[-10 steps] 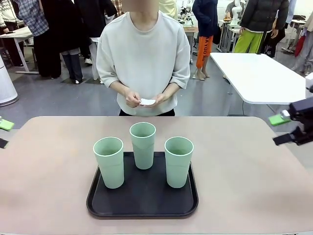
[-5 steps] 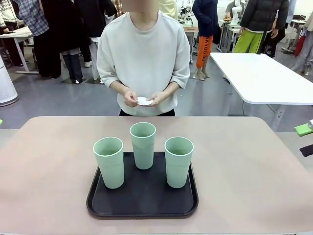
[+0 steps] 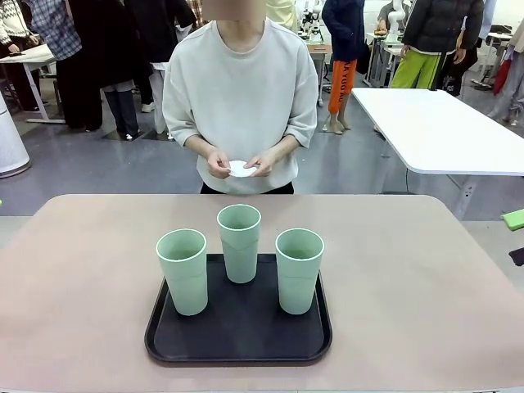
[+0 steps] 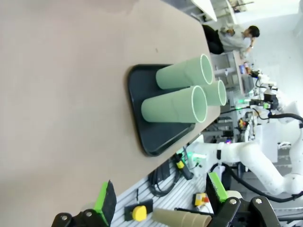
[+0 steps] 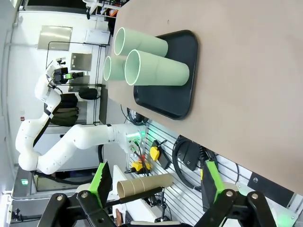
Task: Place coasters on the table and set cups on them.
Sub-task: Pick up one Reusable plastic cup and place it on a coaster set by the human.
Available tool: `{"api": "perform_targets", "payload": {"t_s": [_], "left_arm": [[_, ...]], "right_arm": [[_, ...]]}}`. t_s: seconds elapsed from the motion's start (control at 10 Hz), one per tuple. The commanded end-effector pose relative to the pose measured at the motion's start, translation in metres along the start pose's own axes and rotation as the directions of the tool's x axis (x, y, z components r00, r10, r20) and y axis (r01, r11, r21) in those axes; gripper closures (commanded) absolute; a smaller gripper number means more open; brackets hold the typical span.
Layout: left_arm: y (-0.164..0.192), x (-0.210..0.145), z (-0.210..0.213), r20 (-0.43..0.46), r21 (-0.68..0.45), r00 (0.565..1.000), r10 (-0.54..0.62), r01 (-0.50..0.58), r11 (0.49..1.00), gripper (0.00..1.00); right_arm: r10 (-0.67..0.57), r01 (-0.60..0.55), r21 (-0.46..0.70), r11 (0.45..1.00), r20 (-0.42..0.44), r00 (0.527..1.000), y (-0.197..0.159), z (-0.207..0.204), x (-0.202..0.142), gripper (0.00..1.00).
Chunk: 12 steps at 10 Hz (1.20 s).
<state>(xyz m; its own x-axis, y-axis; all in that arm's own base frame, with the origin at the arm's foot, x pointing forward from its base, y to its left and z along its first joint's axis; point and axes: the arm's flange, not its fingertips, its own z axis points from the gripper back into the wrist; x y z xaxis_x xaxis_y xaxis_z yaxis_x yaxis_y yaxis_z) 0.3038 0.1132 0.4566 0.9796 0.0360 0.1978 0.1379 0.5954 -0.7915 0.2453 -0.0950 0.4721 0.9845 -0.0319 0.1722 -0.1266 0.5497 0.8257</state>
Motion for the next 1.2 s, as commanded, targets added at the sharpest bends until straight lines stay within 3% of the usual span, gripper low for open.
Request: {"api": "perform_targets", "payload": {"t_s": [0.0, 1.1], "left_arm": [[0.0026, -0.0004, 0.0011, 0.003, -0.009, 1.000, 0.006, -0.006, 1.000, 0.00], [0.0026, -0.0004, 0.0011, 0.003, -0.009, 1.000, 0.006, -0.006, 1.000, 0.00]], "right_arm": [[-0.001, 0.001, -0.004, 1.000, 0.010, 1.000, 0.0001, 0.0017, 0.0006, 0.00], [-0.001, 0.001, -0.004, 1.000, 0.010, 1.000, 0.0001, 0.0017, 0.0006, 0.00]]}}
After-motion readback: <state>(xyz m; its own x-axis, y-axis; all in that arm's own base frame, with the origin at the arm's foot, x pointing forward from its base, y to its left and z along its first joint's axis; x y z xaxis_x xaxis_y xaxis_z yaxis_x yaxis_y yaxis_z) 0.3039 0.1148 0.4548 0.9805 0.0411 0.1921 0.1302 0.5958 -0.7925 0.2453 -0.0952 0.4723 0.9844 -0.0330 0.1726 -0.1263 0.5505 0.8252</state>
